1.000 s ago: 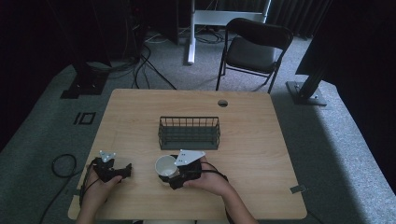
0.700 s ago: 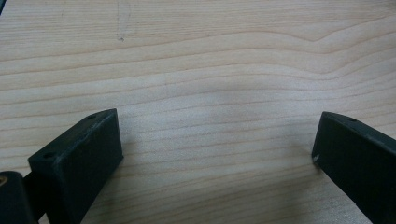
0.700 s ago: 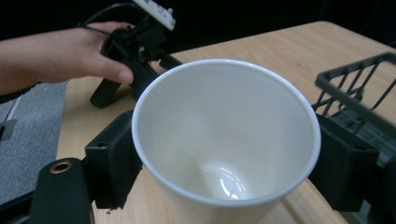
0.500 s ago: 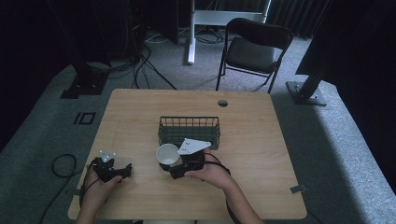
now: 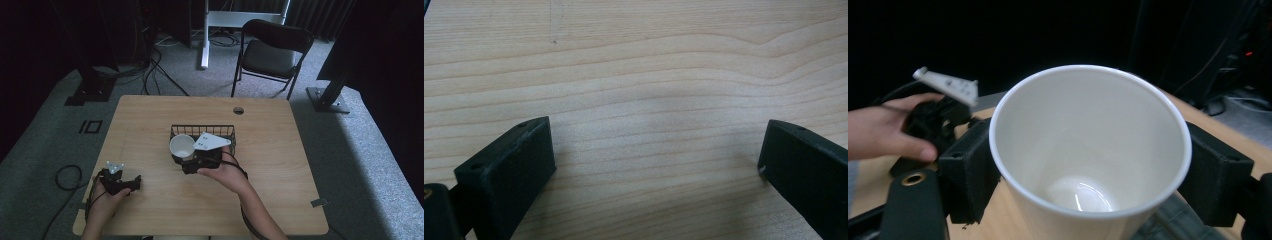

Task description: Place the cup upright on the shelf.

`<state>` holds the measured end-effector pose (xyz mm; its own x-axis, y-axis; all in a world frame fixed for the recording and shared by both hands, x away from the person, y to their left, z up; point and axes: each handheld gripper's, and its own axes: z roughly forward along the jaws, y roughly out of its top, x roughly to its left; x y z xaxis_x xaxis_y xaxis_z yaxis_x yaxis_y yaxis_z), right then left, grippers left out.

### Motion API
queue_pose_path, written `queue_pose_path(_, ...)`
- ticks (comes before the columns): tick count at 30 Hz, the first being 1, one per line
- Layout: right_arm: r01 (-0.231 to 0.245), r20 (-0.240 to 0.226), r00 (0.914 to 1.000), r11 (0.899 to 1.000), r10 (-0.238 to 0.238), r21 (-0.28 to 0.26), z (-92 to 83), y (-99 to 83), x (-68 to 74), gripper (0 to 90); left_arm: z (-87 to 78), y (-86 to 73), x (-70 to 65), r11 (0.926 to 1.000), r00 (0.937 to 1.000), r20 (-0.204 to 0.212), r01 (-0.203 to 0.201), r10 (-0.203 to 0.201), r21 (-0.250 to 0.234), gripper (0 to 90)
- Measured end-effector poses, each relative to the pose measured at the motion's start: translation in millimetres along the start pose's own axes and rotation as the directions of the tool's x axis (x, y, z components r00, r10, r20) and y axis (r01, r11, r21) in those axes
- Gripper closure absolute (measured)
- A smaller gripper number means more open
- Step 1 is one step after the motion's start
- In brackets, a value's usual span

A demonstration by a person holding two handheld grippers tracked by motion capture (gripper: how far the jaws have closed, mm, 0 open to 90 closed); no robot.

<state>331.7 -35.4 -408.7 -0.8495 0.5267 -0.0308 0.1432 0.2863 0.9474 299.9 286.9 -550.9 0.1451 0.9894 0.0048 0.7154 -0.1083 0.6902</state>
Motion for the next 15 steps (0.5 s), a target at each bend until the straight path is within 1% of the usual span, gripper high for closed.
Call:
queue_pose_path(2,-0.011,0.02,0.9997,1.0,0.011,-0.009,-2.4,5.8,-4.7,19.7,0.0,0.0,0.0,1.0,1.0,0.0,0.0,0.0,0.0,1.9)
queue_pose_path(3,-0.011,0.02,0.9997,1.0,0.011,-0.009,-2.4,5.8,-4.7,19.7,0.0,0.0,0.0,1.0,1.0,0.0,0.0,0.0,0.0,1.9)
queue_pose_path(4,-0.023,0.046,0.9986,1.0,0.024,-0.02,-4.7,10.3,-9.1,19.7,0.0,0.0,0.0,1.0,1.0,0.0,0.0,0.0,0.0,1.9)
queue_pose_path(6,-0.019,0.067,0.9975,1.0,0.021,-0.022,-6.0,13.7,-13.4,19.7,0.0,0.0,0.0,1.0,1.0,0.0,0.0,0.0,0.0,1.9)
queue_pose_path(7,-0.019,0.067,0.9975,1.0,0.021,-0.022,-6.0,13.7,-13.4,19.7,0.0,0.0,0.0,1.0,1.0,0.0,0.0,0.0,0.0,1.9)
queue_pose_path(10,-0.035,0.115,0.9926,0.999,0.038,-0.027,-6.6,19.1,-24.0,19.7,0.0,0.0,0.0,1.0,1.0,0.0,0.0,0.0,0.0,1.9)
queue_pose_path(13,-0.037,0.128,0.991,0.999,0.04,-0.027,-6.6,20.1,-27.4,19.7,0.0,0.0,0.0,1.0,1.0,0.0,0.0,0.0,0.0,1.9)
queue_pose_path(14,-0.046,0.169,0.9844,0.999,0.05,-0.025,-6.6,22.0,-36.8,19.7,0.0,0.0,0.0,1.0,1.0,0.0,0.0,0.0,0.001,1.9)
queue_pose_path(15,-0.046,0.169,0.9844,0.999,0.05,-0.025,-6.6,22.0,-36.8,19.7,-0.1,0.0,0.0,1.0,1.0,0.0,0.0,0.0,0.001,1.9)
